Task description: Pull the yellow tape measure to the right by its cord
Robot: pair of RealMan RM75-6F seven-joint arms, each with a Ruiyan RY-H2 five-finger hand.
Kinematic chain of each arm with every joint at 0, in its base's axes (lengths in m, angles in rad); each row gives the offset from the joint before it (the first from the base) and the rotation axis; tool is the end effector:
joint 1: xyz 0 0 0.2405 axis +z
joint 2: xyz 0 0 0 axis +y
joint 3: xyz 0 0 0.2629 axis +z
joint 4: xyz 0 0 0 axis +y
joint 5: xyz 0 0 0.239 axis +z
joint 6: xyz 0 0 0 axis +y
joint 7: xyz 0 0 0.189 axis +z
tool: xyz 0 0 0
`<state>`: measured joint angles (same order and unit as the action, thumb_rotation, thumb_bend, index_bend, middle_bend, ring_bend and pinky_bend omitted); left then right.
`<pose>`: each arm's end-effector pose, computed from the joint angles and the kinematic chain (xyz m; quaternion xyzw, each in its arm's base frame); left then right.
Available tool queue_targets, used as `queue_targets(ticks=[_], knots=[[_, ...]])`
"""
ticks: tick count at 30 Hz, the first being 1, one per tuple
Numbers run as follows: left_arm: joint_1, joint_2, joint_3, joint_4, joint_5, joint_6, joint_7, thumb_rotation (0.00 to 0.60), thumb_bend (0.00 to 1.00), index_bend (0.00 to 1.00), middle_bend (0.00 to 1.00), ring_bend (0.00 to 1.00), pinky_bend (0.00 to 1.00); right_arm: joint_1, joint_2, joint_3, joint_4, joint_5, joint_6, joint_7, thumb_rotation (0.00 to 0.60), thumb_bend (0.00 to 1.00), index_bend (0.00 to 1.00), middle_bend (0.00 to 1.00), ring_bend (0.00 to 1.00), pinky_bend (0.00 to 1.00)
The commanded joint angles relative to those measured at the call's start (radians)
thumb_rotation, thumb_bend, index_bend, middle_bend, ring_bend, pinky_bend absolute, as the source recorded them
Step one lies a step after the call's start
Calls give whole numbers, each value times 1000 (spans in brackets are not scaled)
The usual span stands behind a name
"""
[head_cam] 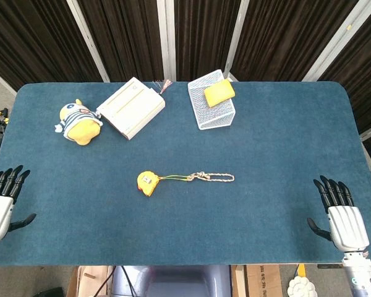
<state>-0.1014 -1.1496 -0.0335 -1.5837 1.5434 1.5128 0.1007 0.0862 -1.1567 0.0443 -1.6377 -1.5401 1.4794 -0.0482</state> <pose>-0.3196 0.2304 0.1265 -0.6249 -0.3397 -0.3763 0.5937 -0.3115 -0.2269 0.1151 0.6071 -0.3859 0.3981 0.5692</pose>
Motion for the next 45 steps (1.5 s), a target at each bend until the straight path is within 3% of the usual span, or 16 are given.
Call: queue_targets(ticks=[1,23,27,33,38,45], knots=[[0,0,0,0,0,0,0,600,0,0,0,0,0,0,0,0,-1,0,-1,0,600,291,0,0,0,0],[2,3,-5,-5,-11,2,-6,600,0,0,0,0,0,37,13,3,-43,-56,-21,27,600,290,5,0,0,0],[1,2,-6,-7,-9,1,-4,600,0,0,0,0,0,89,12,30,-80,-47,-81,14,600,291,149,0,0,0],[0,2,-6,-6,-6,2,-8,600,0,0,0,0,0,196,-29,96,-122,-1,-197,-70,600,290,225,0,0,0],[-1,3,-8,-2,-7,3,-12,600,0,0,0,0,0,293,-96,156,-121,109,-318,-166,600,301,323,3,0,0],[-1,3,-10,2,-7,5,-21,600,0,0,0,0,0,388,-226,206,-69,265,-401,-286,600,303,440,47,0,0]])
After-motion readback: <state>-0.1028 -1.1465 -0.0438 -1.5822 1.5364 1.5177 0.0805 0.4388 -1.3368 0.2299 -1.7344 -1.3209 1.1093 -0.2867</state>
